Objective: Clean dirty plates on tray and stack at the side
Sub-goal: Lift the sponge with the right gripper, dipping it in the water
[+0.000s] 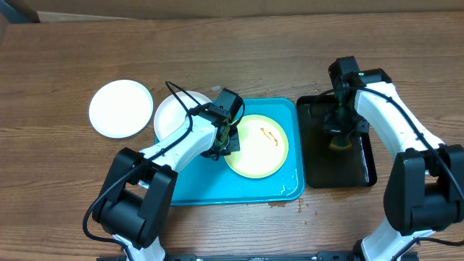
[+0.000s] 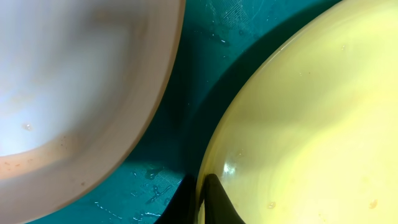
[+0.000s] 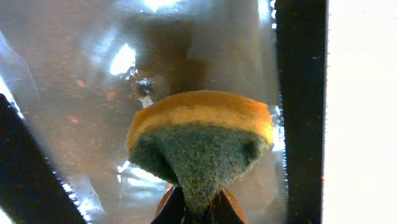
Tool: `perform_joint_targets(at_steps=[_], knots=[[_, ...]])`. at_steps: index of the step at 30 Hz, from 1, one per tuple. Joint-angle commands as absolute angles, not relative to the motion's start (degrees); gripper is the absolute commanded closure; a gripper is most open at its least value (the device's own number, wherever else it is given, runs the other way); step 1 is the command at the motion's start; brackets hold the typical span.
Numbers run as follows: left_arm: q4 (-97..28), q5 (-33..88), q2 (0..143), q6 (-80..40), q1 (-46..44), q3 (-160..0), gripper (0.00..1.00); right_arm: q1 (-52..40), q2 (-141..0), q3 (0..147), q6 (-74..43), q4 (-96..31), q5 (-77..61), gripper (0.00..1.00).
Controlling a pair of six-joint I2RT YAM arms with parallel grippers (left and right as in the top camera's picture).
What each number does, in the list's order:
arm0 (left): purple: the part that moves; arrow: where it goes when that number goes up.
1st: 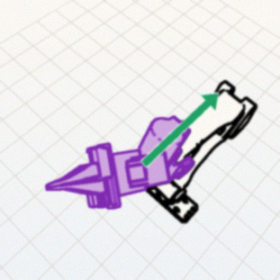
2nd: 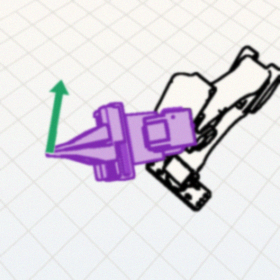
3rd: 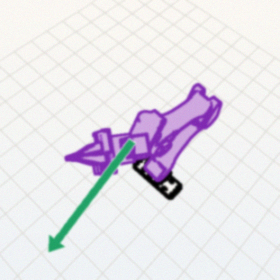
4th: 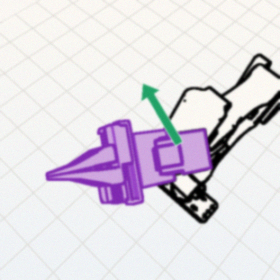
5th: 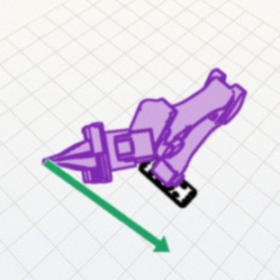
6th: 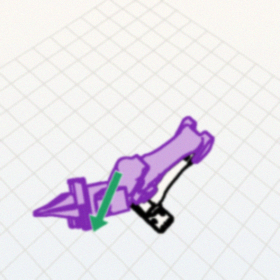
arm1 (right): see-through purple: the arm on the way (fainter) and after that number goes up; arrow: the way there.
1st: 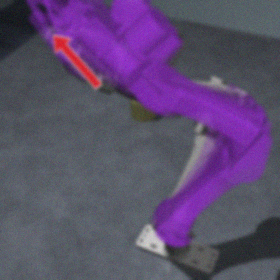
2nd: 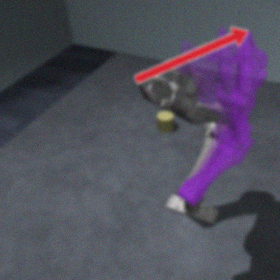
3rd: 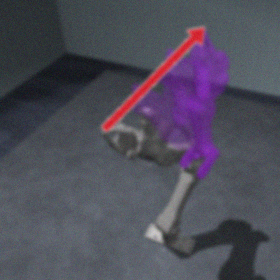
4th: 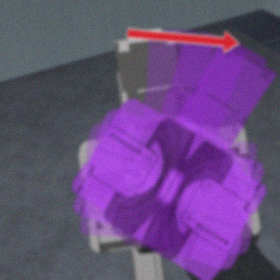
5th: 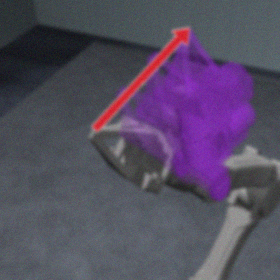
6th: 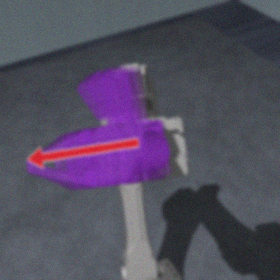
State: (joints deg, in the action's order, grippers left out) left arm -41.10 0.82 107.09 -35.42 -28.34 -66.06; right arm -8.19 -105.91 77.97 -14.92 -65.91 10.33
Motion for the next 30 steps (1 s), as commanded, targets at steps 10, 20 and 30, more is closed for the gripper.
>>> perform_joint_targets(at_steps=[10,20,30], knots=[[-42.24,-0.49,108.64,-35.31,-27.99,-64.86,0.96,-9.37,-104.03,79.37,-15.09,-65.04,8.14,0.96],[-42.19,-0.56,108.64,-34.70,-27.99,-64.86,0.96,-9.72,-103.94,81.52,-15.33,-68.66,10.22,0.96],[-41.76,-0.60,108.64,-34.70,-27.99,-64.86,0.96,-12.69,-103.94,85.19,-19.11,-71.05,18.00,0.96]])
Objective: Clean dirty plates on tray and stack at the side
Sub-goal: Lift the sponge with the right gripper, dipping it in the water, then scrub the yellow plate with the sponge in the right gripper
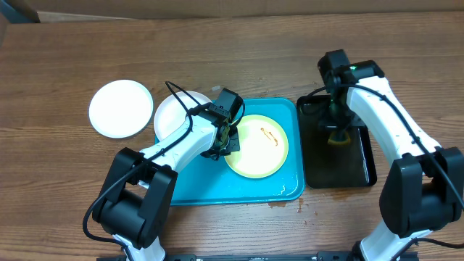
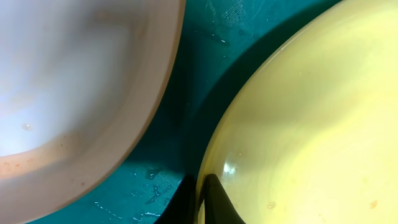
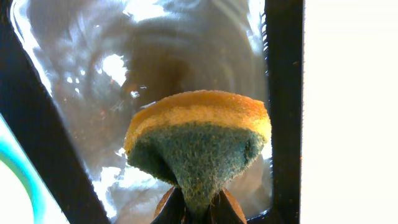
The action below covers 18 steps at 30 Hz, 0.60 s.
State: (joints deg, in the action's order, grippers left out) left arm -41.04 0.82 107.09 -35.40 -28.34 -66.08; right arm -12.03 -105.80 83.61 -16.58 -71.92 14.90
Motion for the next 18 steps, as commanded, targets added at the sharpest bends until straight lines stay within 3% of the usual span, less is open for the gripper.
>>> perform_joint_targets(at_steps=[1,11,14,18], knots=[[-41.76,-0.58,108.64,-34.70,-27.99,-64.86,0.96,-12.86,-103.94,85.19,-16.14,-70.76,15.51,0.96],[-42.00,-0.56,108.64,-34.70,-28.03,-64.86,0.96,-12.93,-103.94,85.21,-13.78,-69.89,4.71,0.96],[-41.89,-0.54,108.64,-34.72,-28.03,-64.86,0.96,-14.85,-103.94,85.21,-11.77,-67.77,-3.20,0.96],[-41.52,-0.38,108.64,-34.87,-28.03,-64.86,0.96,-19.90,-103.94,85.21,-11.99,-65.56,-1.21,0.96]])
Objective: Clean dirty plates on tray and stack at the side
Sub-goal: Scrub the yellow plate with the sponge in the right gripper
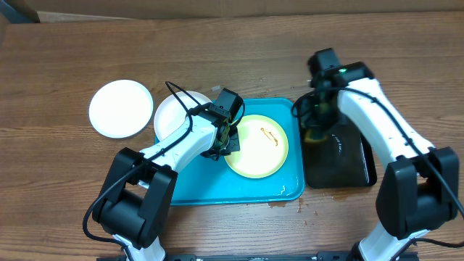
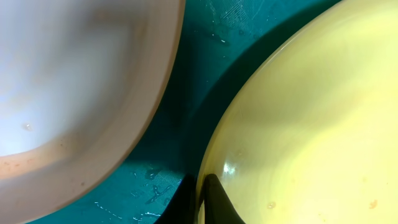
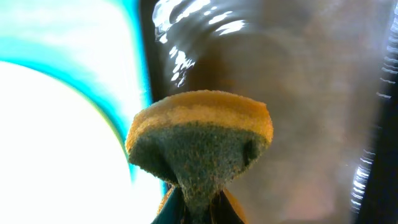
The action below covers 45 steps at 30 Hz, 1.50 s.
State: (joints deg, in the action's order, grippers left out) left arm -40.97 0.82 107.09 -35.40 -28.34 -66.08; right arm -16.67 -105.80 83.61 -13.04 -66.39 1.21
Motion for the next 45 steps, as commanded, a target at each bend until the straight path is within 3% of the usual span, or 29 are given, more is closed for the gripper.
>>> perform_joint_targets(at_steps=[1,12,17,36,39,40,41,43,45], knots=[[-41.52,-0.36,108.64,-34.92,-28.03,-64.86,0.96,-21.74,-103.94,85.21,-11.97,-64.49,-0.05,0.96],[-41.50,6.74,108.64,-32.67,-26.55,-64.86,0.96,-31.24,-103.94,81.71,-11.70,-56.97,8.14,0.96],[-41.54,13.67,108.64,-31.22,-24.27,-64.86,0.96,-31.59,-104.05,77.23,-11.44,-51.11,8.14,0.96],[-43.38,13.58,108.64,-30.81,-24.01,-64.86,0.96,-31.38,-111.46,71.96,-12.01,-41.39,8.14,0.96],[-43.70,13.58,108.64,-30.79,-24.01,-64.86,0.96,-31.38,-113.95,71.96,-14.11,-41.45,8.10,0.74],[-43.72,13.58,108.64,-30.76,-24.01,-64.86,0.96,-31.38,-114.41,71.96,-15.27,-41.69,8.10,0.74],[-43.75,13.58,108.64,-30.74,-24.01,-64.86,0.96,-31.38,-114.80,71.96,-16.01,-42.09,8.10,0.76],[-43.72,13.56,108.64,-30.57,-24.01,-64.86,0.96,-31.38,-114.85,71.96,-17.43,-42.96,7.90,0.96],[-43.70,13.56,108.64,-30.37,-24.01,-64.86,0.96,-31.38,-114.83,71.96,-17.89,-43.44,7.22,0.96]])
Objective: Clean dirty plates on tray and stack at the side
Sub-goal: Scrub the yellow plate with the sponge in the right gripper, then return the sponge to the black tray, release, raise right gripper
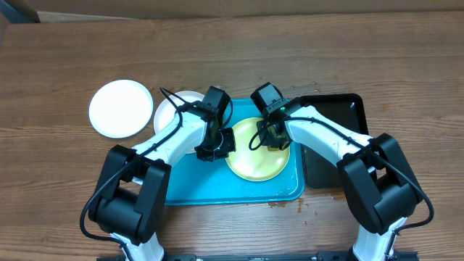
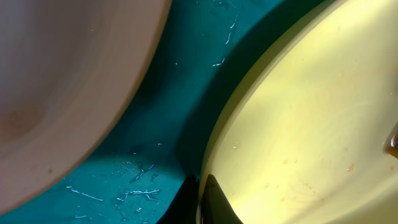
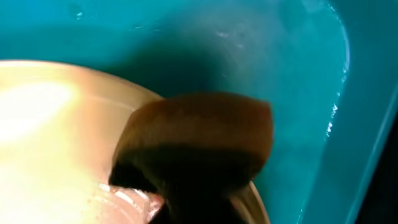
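Observation:
A pale yellow plate (image 1: 257,156) lies on the teal tray (image 1: 188,185). My left gripper (image 1: 221,142) is shut on the plate's left rim; in the left wrist view its fingers (image 2: 200,202) pinch the yellow plate (image 2: 298,124) edge. My right gripper (image 1: 270,138) is shut on a sponge (image 3: 193,140), orange on top and dark below, pressed on the yellow plate (image 3: 56,143) near its upper right rim. A white plate (image 1: 176,112) sits partly over the tray's left end. Another white plate (image 1: 120,108) lies on the table at left.
A black tray (image 1: 341,138) holding water stands right of the teal tray. Small spills mark the wood by the teal tray's front edge (image 1: 279,203). The wooden table (image 1: 232,51) stretches behind.
My right gripper has moved left with the sponge from the black tray's left edge onto the yellow plate. The left arm shifted slightly, still gripping the rim, and the orange smear no longer shows.
My right gripper held the sponge in the water of the black tray, then over that tray, then at its left edge by the teal tray. Now the sponge rests on the yellow plate. My left gripper stayed shut on the plate's rim at every moment.

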Tool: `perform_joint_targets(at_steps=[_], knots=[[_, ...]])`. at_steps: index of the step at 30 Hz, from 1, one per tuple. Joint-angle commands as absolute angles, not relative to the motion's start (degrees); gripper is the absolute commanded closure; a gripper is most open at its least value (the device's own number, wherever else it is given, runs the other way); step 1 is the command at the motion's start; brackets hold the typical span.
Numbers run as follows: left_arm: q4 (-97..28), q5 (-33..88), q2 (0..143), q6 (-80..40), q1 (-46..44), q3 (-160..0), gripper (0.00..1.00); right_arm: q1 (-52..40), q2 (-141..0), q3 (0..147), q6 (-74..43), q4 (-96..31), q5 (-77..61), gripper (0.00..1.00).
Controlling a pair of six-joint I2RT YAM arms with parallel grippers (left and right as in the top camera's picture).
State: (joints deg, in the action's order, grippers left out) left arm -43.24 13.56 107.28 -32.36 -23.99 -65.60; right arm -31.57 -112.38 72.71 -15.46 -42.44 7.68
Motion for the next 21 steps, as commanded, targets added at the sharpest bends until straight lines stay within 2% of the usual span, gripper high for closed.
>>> perform_joint_targets(at_steps=[1,21], knots=[[-43.70,13.56,108.64,-30.37,-24.01,-64.86,0.96,-31.38,-114.83,71.96,-17.87,-43.66,6.20,0.96],[-43.31,13.58,108.64,-30.39,-24.01,-64.86,0.96,-33.85,-114.85,72.44,-19.51,-37.76,-16.78,0.96]])
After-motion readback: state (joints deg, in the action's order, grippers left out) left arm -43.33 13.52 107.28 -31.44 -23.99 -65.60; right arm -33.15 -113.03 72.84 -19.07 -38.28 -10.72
